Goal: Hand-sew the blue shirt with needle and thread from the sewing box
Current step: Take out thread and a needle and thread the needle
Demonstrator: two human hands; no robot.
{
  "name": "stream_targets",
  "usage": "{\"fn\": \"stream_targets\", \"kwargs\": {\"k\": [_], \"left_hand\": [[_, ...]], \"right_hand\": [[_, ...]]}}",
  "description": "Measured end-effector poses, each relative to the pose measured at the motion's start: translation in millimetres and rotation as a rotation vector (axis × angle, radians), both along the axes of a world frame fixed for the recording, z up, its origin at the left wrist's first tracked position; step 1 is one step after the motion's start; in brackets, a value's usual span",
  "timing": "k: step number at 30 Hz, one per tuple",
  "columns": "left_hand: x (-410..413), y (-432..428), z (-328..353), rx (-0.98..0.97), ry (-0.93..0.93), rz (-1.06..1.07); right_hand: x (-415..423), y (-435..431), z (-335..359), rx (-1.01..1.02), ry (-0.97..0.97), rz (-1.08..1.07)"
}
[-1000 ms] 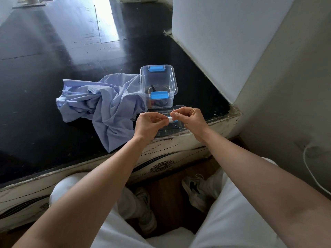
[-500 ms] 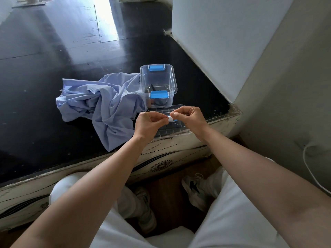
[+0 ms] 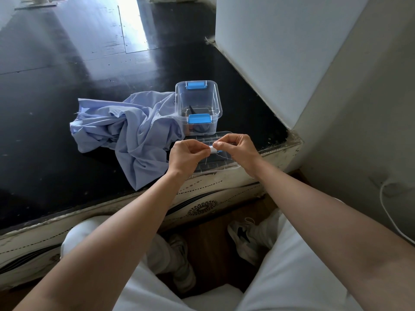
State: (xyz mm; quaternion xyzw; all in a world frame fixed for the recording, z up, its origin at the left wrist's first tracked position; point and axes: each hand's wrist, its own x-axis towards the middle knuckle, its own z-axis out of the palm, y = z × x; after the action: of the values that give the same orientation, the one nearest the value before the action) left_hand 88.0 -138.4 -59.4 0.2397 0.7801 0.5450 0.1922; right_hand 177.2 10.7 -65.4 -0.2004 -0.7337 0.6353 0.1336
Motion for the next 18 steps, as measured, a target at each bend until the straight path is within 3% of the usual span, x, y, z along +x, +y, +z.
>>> {"fn": "stream_targets", "kwargs": {"k": [18], "left_hand": [[2.8, 0.9, -4.0, 0.012, -0.030, -0.007]], "right_hand": [[0.0, -3.5, 3.0, 0.003, 0.001, 0.009]]}}
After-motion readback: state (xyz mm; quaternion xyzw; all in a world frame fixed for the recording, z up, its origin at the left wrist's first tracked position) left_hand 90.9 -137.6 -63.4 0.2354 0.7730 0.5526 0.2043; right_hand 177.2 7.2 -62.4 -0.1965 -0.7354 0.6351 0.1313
